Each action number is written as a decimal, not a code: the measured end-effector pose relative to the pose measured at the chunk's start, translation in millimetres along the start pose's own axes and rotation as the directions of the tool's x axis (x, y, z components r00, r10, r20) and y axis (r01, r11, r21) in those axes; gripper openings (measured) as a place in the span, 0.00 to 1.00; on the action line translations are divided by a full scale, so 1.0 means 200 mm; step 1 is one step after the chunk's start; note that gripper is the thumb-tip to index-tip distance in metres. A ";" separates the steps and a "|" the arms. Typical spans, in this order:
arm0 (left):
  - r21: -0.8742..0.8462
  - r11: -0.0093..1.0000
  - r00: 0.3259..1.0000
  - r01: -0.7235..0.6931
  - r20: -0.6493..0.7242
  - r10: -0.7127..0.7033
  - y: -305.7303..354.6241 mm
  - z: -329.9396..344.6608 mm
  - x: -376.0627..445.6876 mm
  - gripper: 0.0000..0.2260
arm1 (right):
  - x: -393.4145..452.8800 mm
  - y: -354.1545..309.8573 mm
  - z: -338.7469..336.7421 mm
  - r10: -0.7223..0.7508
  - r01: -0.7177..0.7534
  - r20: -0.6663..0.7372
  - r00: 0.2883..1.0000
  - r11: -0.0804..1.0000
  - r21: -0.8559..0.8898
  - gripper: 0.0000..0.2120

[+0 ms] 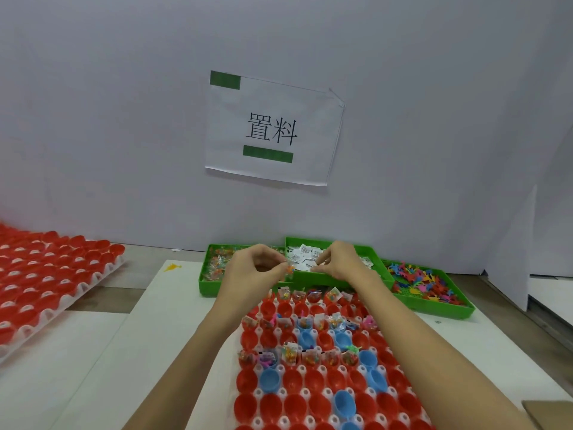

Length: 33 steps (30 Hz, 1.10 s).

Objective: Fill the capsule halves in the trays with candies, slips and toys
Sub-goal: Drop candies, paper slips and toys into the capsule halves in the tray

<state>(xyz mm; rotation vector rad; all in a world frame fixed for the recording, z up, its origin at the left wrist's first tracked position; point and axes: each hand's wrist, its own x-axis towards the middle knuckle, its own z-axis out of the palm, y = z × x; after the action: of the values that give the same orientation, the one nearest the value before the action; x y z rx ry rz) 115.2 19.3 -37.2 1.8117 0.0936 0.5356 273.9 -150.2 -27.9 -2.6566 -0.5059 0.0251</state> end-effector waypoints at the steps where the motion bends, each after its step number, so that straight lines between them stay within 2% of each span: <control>1: -0.010 1.000 1.000 0.002 0.012 -0.002 0.00 -0.01 0.01 0.02 | 0.02 0.00 0.00 0.008 -0.007 0.009 1.000 1.000 -0.020 0.13; 6: -0.020 1.000 1.000 0.011 0.029 -0.011 -0.02 -0.05 0.02 0.02 | 0.05 0.00 0.02 -0.039 0.038 -0.009 0.999 0.994 -0.104 0.04; 10: -0.020 0.999 0.997 0.043 0.057 -0.042 -0.03 -0.04 0.02 0.02 | 0.02 0.02 0.03 -0.103 0.094 -0.053 0.993 0.984 -0.149 0.07; 13: -0.011 0.999 0.995 0.050 0.082 -0.049 -0.03 -0.03 0.01 0.02 | 0.00 0.05 0.01 -0.129 0.113 -0.108 0.986 0.983 -0.141 0.05; 17: 0.003 0.998 0.995 0.056 0.087 -0.056 -0.03 -0.02 0.01 0.02 | -0.02 0.08 -0.03 -0.110 0.102 -0.109 0.988 0.992 -0.072 0.01; 19: 0.005 0.998 0.994 0.061 0.090 -0.061 -0.03 -0.01 0.01 0.03 | -0.03 0.10 -0.05 -0.096 0.093 -0.105 0.990 0.995 -0.035 0.05; 23: 0.010 0.998 0.993 0.069 0.097 -0.069 -0.04 -0.01 0.01 0.03 | -0.05 0.15 -0.07 -0.099 0.101 -0.082 0.992 0.994 0.031 0.20; 26: 0.012 0.998 0.993 0.062 0.102 -0.063 -0.05 0.00 0.00 0.02 | -0.06 0.17 -0.08 -0.102 0.106 -0.077 0.992 0.993 0.053 0.25; 28: 0.014 0.998 0.993 0.060 0.103 -0.061 -0.05 0.00 0.00 0.03 | -0.08 0.17 -0.08 -0.096 0.102 -0.076 0.992 0.992 0.073 0.23; 33: -0.030 0.998 0.990 0.061 0.130 -0.057 -0.04 0.01 -0.01 0.03 | -0.20 0.12 -0.11 -0.143 0.185 -0.183 0.973 0.953 0.239 0.06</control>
<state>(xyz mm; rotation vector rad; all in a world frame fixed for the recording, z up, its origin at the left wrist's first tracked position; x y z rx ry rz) 115.4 18.3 -45.1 1.8000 0.0490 0.3753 246.8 -195.0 -20.2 -2.3339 -0.6234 -0.1661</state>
